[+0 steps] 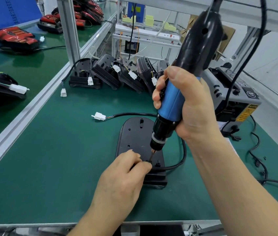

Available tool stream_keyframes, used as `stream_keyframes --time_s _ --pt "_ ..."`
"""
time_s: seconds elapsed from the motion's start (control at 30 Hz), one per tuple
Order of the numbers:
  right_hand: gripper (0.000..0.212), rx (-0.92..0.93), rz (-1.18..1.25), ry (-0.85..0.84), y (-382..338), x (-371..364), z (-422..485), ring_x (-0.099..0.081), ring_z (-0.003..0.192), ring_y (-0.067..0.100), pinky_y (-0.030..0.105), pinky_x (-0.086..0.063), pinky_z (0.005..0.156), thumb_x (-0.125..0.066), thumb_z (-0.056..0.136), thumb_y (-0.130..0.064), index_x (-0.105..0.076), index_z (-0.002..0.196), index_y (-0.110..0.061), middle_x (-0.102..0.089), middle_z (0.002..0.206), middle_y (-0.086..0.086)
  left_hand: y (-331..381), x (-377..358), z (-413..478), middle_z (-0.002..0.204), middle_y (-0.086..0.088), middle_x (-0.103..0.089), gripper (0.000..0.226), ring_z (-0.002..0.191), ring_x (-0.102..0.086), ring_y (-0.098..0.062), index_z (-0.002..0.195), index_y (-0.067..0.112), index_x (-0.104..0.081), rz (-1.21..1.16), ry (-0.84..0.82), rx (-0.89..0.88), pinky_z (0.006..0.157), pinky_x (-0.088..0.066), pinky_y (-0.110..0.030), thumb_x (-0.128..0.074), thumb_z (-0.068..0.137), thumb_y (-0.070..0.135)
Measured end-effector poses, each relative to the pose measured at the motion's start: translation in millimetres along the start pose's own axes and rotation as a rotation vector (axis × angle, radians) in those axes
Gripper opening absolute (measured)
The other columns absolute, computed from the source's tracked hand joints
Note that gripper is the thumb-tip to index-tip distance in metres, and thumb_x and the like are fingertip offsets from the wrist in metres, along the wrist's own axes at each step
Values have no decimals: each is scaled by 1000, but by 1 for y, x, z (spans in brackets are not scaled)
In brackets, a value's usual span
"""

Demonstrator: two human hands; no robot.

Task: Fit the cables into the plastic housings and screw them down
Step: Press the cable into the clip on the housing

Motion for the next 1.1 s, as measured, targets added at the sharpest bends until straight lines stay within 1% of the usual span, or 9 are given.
stream_keyframes --time_s 0.17,0.33,0.57,0.63,0.73,0.8,0.87,0.97,1.1 --pt "10 10 -2 -23 0 2 -1 -60 58 19 27 -45 49 -67 73 -24 -64 73 -15 -61 69 4 0 0 0 81 -3 -55 15 79 -63 -23 87 10 -70 12 -7 -5 57 -53 -35 -68 75 1" --pt "27 -8 8 -49 0 6 -1 -71 82 28 27 -51 55 -66 72 -31 -62 89 -10 -70 83 5 0 1 1 81 -1 -55 13 82 -63 -21 87 10 -71 14 -10 -4 59 -54 -33 -68 76 4" --pt "23 -46 176 209 2 37 0 -70 85 28 30 -56 64 -62 76 -27 -59 89 -10 -68 81 5 0 1 0 84 3 -52 14 87 -63 -18 87 17 -65 -15 -3 3 60 -55 -35 -67 78 6" --pt "17 -45 254 269 -1 55 -2 -69 92 29 37 -57 76 -63 77 -28 -60 84 -13 -67 82 5 0 0 0 84 4 -50 18 86 -63 -19 89 19 -61 -25 0 1 59 -55 -36 -67 78 6" --pt "24 -45 307 365 -9 86 -9 -66 105 25 46 -51 91 -66 76 -34 -60 87 -14 -68 86 1 -2 0 0 85 4 -50 16 87 -63 -18 89 19 -62 -28 7 -1 61 -55 -35 -67 79 8" --pt "23 -52 302 479 -12 110 -18 -65 101 21 44 -51 93 -65 78 -35 -63 86 -14 -66 85 -1 -2 0 0 85 4 -51 9 86 -63 -18 88 19 -65 -27 12 -6 63 -54 -35 -64 82 12" --pt "21 -60 309 600 -14 133 -29 -62 84 18 39 -52 91 -66 79 -35 -66 84 -14 -64 81 -1 -1 0 1 84 4 -51 7 84 -63 -18 89 19 -64 -28 10 -12 62 -53 -35 -59 85 17" --pt "21 -84 353 714 -14 164 -44 -58 66 13 33 -53 83 -68 76 -34 -63 83 -15 -61 73 -4 -1 1 2 84 4 -50 7 81 -63 -20 92 23 -59 -33 3 -12 58 -54 -35 -57 86 19" --pt "22 -148 318 888 -8 195 -64 -55 56 12 27 -49 67 -68 77 -34 -55 82 -17 -58 65 -5 0 1 2 84 4 -53 8 83 -63 -17 89 21 -63 -9 10 -14 56 -53 -35 -56 86 21"
Point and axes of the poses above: each hand's wrist, its own z-axis towards the middle knuckle, its own x-axis out of the back of the hand, y = z × x, the point moved 3 cm from there along z, towards the middle knuckle
